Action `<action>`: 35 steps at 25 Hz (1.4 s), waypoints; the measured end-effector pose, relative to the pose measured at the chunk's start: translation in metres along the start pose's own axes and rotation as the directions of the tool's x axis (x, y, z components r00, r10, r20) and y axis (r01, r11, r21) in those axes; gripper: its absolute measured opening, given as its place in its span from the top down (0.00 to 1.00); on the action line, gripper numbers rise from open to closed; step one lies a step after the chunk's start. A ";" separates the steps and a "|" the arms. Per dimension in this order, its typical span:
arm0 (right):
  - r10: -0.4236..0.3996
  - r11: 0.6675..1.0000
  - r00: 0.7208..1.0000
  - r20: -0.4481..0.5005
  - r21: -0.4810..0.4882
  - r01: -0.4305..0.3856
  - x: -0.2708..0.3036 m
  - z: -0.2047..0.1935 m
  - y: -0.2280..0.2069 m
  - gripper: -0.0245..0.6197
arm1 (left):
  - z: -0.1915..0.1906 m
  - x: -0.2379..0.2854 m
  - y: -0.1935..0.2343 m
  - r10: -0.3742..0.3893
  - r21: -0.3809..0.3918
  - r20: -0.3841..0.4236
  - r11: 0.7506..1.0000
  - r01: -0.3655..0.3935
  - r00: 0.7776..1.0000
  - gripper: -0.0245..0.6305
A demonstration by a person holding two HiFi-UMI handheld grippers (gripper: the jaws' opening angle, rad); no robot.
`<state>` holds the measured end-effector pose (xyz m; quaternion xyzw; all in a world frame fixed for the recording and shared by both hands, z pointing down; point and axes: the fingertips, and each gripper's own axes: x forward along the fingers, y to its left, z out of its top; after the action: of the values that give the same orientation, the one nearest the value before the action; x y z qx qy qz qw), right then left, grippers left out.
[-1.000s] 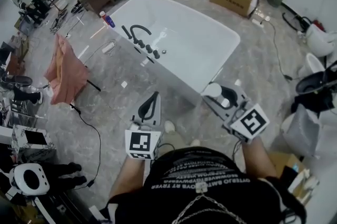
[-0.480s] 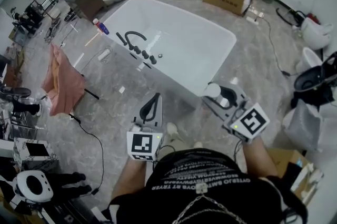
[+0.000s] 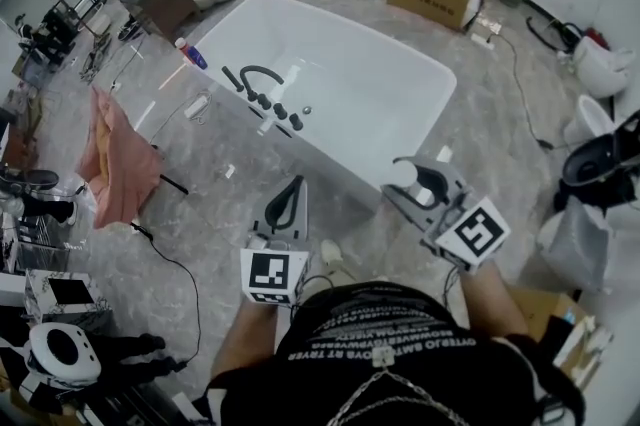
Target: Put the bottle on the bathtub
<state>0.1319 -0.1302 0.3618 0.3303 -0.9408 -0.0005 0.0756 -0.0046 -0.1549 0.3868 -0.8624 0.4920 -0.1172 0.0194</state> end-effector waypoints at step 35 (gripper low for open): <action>-0.092 0.995 0.996 0.015 0.050 0.092 0.199 0.012 -0.078 0.74 | -0.017 0.117 0.178 -0.095 -0.049 -0.001 0.994 0.094 0.996 0.96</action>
<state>0.0255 -0.3154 0.3740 0.3751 -0.9250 0.0164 0.0590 -0.1016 -0.3455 0.3983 -0.8848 0.4534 -0.1075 -0.0081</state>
